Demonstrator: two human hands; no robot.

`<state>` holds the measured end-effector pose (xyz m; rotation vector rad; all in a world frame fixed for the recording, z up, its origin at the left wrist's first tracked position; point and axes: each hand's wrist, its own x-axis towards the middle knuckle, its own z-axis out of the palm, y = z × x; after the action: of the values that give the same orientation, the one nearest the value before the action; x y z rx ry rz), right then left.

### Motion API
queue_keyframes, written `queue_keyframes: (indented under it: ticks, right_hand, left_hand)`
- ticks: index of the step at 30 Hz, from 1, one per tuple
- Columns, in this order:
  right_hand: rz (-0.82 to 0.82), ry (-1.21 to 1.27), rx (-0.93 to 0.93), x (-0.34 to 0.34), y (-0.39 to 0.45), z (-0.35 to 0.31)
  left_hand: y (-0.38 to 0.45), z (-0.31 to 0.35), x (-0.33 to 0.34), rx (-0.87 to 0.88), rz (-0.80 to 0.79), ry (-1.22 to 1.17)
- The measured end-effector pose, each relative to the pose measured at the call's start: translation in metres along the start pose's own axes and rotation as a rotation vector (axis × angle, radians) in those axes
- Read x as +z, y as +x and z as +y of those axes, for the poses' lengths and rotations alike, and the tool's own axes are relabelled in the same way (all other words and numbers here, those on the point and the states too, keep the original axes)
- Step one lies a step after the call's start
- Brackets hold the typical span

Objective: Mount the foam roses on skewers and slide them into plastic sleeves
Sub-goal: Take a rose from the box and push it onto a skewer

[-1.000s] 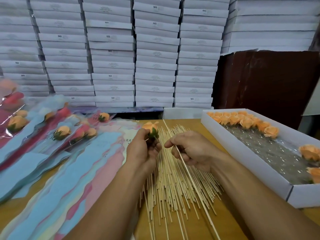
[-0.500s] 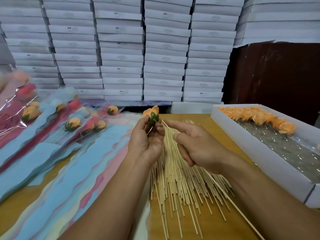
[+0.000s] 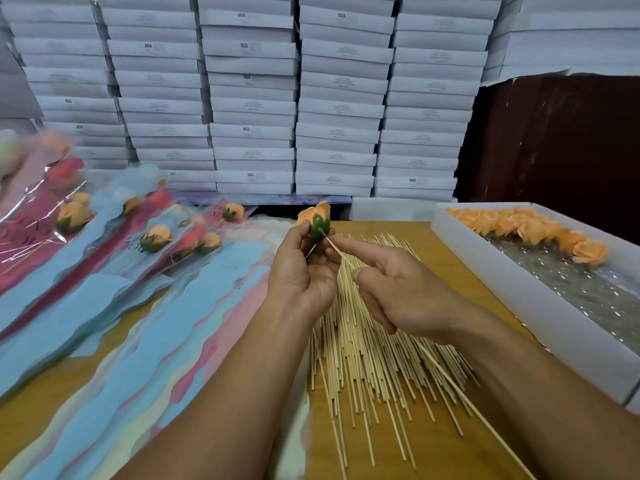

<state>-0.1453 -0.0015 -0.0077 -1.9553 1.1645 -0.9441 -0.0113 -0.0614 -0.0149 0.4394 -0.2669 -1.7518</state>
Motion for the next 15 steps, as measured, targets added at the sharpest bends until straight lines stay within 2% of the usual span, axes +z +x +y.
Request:
queue_keyframes:
  ticks: [15]
  right_hand:
    - [-0.002, -0.018, 0.011, -0.0002, 0.0002, 0.0011]
  left_hand:
    - [0.0006, -0.0013, 0.0004, 0.014, -0.010, 0.018]
